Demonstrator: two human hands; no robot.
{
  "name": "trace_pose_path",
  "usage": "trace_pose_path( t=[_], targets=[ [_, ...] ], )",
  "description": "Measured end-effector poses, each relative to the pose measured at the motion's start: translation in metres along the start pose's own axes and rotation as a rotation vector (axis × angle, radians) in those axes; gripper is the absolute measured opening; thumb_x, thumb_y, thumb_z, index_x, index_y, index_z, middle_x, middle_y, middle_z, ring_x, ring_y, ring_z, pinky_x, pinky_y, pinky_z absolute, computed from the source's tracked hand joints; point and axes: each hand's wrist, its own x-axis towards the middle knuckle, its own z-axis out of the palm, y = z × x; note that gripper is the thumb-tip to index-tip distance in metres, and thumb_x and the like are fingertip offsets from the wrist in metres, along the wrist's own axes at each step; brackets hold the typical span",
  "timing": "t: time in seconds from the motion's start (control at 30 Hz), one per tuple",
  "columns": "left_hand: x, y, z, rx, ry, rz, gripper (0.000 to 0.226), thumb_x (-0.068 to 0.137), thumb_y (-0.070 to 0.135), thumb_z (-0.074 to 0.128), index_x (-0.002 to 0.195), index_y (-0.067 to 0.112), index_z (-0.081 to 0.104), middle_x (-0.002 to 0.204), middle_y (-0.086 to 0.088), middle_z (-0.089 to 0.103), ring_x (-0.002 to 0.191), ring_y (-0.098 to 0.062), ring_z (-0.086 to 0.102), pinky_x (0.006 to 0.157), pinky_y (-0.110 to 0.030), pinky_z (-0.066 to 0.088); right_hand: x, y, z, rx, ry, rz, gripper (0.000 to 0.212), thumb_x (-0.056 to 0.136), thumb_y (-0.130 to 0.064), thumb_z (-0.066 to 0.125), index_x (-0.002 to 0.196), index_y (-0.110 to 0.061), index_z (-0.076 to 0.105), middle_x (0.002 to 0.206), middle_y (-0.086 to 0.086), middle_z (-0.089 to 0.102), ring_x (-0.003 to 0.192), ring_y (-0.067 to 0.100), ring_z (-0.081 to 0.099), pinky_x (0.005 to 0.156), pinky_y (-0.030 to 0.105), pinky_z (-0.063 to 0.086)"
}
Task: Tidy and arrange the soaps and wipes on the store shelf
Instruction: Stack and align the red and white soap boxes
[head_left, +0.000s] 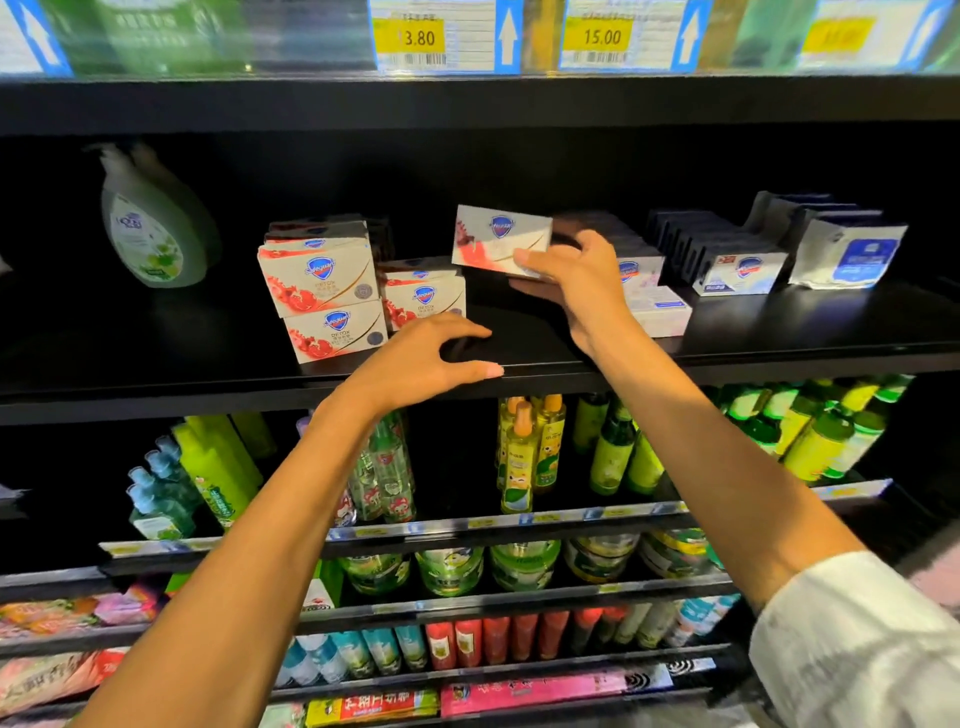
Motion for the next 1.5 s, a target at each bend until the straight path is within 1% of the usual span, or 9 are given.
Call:
trace_pose_path(
  t=[0.27,0.5,0.67,0.77,0.83,1.0,1.2,1.4,1.5],
  targets=[
    [-0.004,0.006,-0.002,-0.063,0.049,-0.049,0.050,0.091,0.054,0.071,0.135,0.030,0.067,0.148,0.006,0.057,0.137,-0.010,0.047,0.107,-0.028,0.035,-0.021,0.004,-0.010,-0.029,-0.075,0.033,0.046,0.087,-0.003,0.080,0.128,-0.008,0.060,0.115,0.012,0.077,0.108,0.028,0.075,0.093,0.053,0.061],
    [-0.003,0.001,-0.007,-0.361,0.191,-0.076,0.030,0.092,0.040,0.075,0.116,0.021,0.073,0.115,0.007,0.075,0.112,-0.009,0.068,0.110,-0.038,0.050,-0.035,0.003,-0.020,0.021,-0.165,0.070,0.049,0.090,0.000,0.075,0.135,-0.007,0.057,0.120,0.017,0.074,0.112,0.035,0.073,0.098,0.058,0.057],
    [0.001,0.000,-0.011,-0.668,0.276,-0.143,0.028,0.091,0.021,0.079,0.110,0.009,0.063,0.087,0.001,0.070,0.105,-0.023,0.072,0.102,-0.047,0.057,-0.035,0.003,-0.024,-0.004,-0.215,0.093,0.049,0.092,0.001,0.073,0.137,-0.007,0.056,0.122,0.016,0.074,0.113,0.036,0.072,0.101,0.060,0.055],
    [0.001,0.004,-0.014,-0.875,0.220,-0.126,0.042,0.094,0.008,0.074,0.132,0.008,0.054,0.106,-0.021,0.071,0.113,-0.030,0.072,0.098,-0.052,0.059,-0.035,0.003,-0.023,-0.031,-0.240,0.092,0.050,0.092,0.001,0.073,0.138,-0.006,0.056,0.123,0.017,0.073,0.115,0.035,0.071,0.100,0.059,0.055],
    [0.002,0.011,-0.014,-0.981,0.172,-0.112,0.051,0.096,0.007,0.071,0.142,0.011,0.051,0.122,-0.022,0.071,0.112,-0.036,0.072,0.095,-0.050,0.060,-0.035,0.004,-0.023,-0.071,-0.258,0.077,0.050,0.090,0.002,0.074,0.137,-0.007,0.057,0.121,0.018,0.074,0.115,0.033,0.071,0.099,0.058,0.056],
    [0.010,0.021,-0.007,-1.160,0.182,-0.161,0.044,0.098,0.016,0.069,0.137,0.002,0.056,0.131,-0.020,0.068,0.119,-0.032,0.069,0.091,-0.049,0.061,-0.035,0.005,-0.024,-0.127,-0.283,0.060,0.054,0.088,0.004,0.077,0.137,-0.007,0.056,0.121,0.018,0.074,0.117,0.031,0.071,0.098,0.057,0.057],
    [0.008,0.016,-0.008,-1.198,0.199,-0.185,0.038,0.099,0.017,0.067,0.135,0.005,0.061,0.129,-0.017,0.070,0.120,-0.029,0.069,0.092,-0.043,0.062,-0.037,0.005,-0.023,-0.162,-0.301,0.056,0.054,0.088,0.002,0.077,0.137,-0.010,0.056,0.121,0.015,0.074,0.118,0.026,0.071,0.089,0.041,0.063],
    [0.005,0.016,-0.008,-1.225,0.199,-0.157,0.028,0.098,0.009,0.067,0.126,0.010,0.063,0.128,-0.016,0.071,0.119,-0.030,0.070,0.094,-0.044,0.061,-0.037,0.001,-0.018,-0.068,-0.306,0.129,0.037,0.105,-0.030,0.060,0.137,-0.010,0.057,0.128,0.014,0.072,0.116,0.036,0.071,0.098,0.057,0.057],
    [0.003,0.015,-0.008,-1.224,0.174,-0.112,0.031,0.097,0.004,0.067,0.127,0.010,0.062,0.130,-0.016,0.070,0.121,-0.031,0.069,0.099,-0.046,0.059,-0.037,-0.002,-0.017,-0.032,-0.268,0.166,0.033,0.106,-0.035,0.058,0.129,-0.012,0.062,0.123,0.012,0.074,0.113,0.036,0.072,0.098,0.057,0.057]
  ],
)
